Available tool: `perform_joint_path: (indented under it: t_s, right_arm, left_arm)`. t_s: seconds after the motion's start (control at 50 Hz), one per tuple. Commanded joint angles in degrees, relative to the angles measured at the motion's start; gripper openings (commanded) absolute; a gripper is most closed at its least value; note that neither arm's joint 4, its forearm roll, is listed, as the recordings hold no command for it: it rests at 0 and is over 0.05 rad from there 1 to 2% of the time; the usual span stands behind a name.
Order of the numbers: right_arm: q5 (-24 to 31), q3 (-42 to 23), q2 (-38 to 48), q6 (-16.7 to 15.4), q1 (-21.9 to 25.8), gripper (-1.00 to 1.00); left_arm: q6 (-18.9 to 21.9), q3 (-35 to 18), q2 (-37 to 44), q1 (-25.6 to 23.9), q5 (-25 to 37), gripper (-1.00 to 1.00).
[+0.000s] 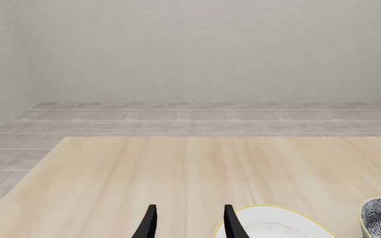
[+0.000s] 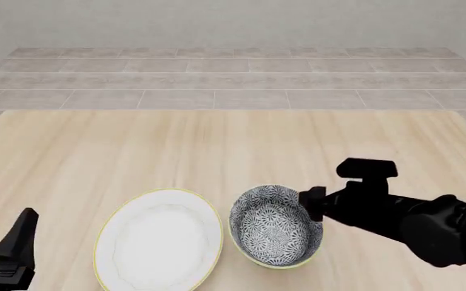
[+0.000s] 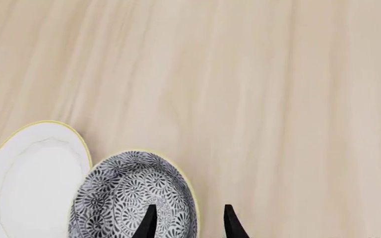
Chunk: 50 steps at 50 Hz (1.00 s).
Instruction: Put the bowl on the plate.
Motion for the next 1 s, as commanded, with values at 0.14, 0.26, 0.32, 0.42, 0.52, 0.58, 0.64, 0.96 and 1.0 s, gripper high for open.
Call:
perform_joint_path:
  t_s: [0.14, 0.26, 0.32, 0.42, 0.52, 0.58, 0.64, 0.96, 1.0]
  right_arm:
    - [-2.46, 0.9, 2.7, 1.58, 0.51, 1.0]
    - [-3.03, 1.09, 3.26, 1.78, 0.79, 1.0]
    - [-3.3, 1.18, 3.5, 1.79, 0.72, 1.0]
    - [-4.51, 1.79, 4.38, 2.06, 1.05, 1.0]
    - [-5.4, 2.11, 5.2, 2.17, 0.96, 1.0]
    - [-5.76, 2.23, 5.54, 2.17, 0.94, 1.0]
    - [-6.21, 2.37, 5.91, 2.31, 1.09, 1.0]
    - [-7.58, 2.95, 6.87, 2.62, 1.16, 1.0]
    - [-7.56, 2.92, 6.84, 2.72, 1.28, 1.0]
  left_arm:
    - [0.0, 0.0, 0.0, 0.0, 0.0, 1.0]
    - [0.0, 0.0, 0.0, 0.0, 0.0, 1.0]
    - [0.0, 0.0, 0.0, 0.0, 0.0, 1.0]
    - [0.0, 0.0, 0.0, 0.0, 0.0, 1.0]
    - [0.0, 0.0, 0.0, 0.0, 0.0, 1.0]
    - [0.0, 0.0, 0.0, 0.0, 0.0, 1.0]
    - [0.0, 0.0, 0.0, 0.0, 0.0, 1.0]
    - [0.0, 0.0, 0.0, 0.0, 0.0, 1.0]
    - [0.0, 0.0, 0.0, 0.0, 0.0, 1.0]
